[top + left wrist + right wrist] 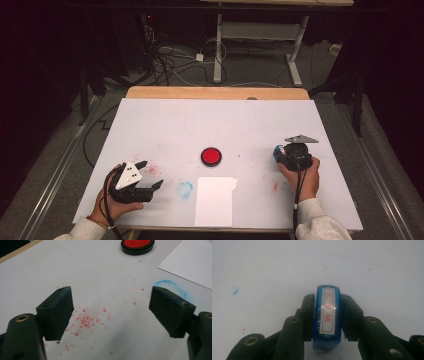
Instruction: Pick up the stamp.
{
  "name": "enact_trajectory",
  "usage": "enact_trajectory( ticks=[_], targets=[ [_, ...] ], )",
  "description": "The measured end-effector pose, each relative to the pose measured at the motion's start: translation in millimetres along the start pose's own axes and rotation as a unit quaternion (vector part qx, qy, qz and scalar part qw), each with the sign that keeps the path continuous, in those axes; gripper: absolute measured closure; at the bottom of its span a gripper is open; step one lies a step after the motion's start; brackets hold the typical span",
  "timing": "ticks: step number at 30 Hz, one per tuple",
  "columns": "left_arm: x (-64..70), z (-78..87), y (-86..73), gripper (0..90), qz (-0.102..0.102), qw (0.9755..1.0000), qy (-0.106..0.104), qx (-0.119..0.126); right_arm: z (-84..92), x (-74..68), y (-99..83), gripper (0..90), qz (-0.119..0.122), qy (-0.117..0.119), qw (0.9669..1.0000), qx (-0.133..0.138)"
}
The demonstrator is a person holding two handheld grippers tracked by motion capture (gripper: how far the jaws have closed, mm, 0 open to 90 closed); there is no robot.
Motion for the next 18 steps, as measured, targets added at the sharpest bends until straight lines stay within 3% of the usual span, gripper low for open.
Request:
enact_trajectory(
  ticks=[2,9,18],
  targets=[
    [0.9,-0.5,0.0,19.2,-0.006,1.0000,0.000,-0.001,-1.8,1.3,-0.3,69.0,-0.006,0.006,1.0000,0.004],
    [2.8,-1.4,-0.2,19.2,-0.013,0.9999,-0.002,-0.005,-1.0,0.7,-0.8,69.8,0.007,0.010,0.9998,0.015],
    [2.7,-2.0,-0.6,19.2,-0.017,0.9998,-0.001,-0.007,22.5,-2.4,10.6,69.9,0.030,0.026,0.9974,0.061]
  ],
)
Point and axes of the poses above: each handheld gripper's, and its own axes: z roughly backward along the jaws, y roughly out of its top, x roughly to its right, the point moved 5 cm from there along -z, roughly forward along the jaws, and after that the axes turned 2 degrees about y, right-handed, at the moved point
